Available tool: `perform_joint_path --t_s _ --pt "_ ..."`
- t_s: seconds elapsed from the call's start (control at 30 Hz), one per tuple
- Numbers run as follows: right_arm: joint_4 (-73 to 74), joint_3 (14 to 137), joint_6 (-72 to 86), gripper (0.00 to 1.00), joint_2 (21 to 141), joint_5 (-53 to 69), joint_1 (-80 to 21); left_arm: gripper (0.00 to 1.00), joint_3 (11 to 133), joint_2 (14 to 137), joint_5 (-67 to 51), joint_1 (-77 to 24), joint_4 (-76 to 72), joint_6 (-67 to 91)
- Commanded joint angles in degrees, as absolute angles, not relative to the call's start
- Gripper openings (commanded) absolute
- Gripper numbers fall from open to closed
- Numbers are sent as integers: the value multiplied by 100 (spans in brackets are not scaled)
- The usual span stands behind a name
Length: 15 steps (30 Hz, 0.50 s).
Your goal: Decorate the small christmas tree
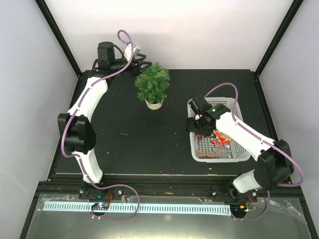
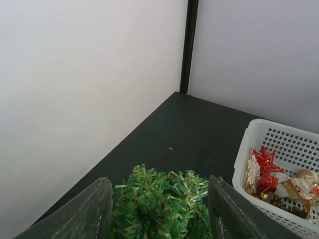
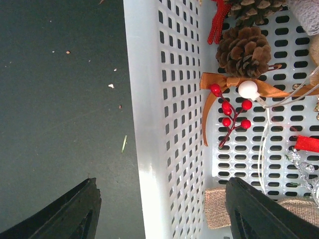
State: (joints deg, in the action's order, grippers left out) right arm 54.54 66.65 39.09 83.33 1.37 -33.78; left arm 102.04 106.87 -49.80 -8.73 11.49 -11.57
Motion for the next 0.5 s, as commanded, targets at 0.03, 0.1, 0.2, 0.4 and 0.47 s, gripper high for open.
perform_joint_path --t_s 0.03,0.1,0.2,0.4,0.47 --pt "5476 6562 3971 70 8241 22 -3393 54 10490 10809 -5060 -1024 1020 -1481" --pt "5450 6536 3984 70 8231 44 -3392 54 10537 10862 -4948 -1066 1047 -1554" --pt "5405 6490 4022 70 8228 103 -3393 53 10618 10961 -4793 -1105 1090 -1599" --pt "5362 6380 4065 70 8186 166 -3393 48 10643 11094 -4585 -1126 1067 -1626" --pt "5352 6331 4074 70 8171 175 -3393 46 10671 11152 -4485 -1125 1051 -1612"
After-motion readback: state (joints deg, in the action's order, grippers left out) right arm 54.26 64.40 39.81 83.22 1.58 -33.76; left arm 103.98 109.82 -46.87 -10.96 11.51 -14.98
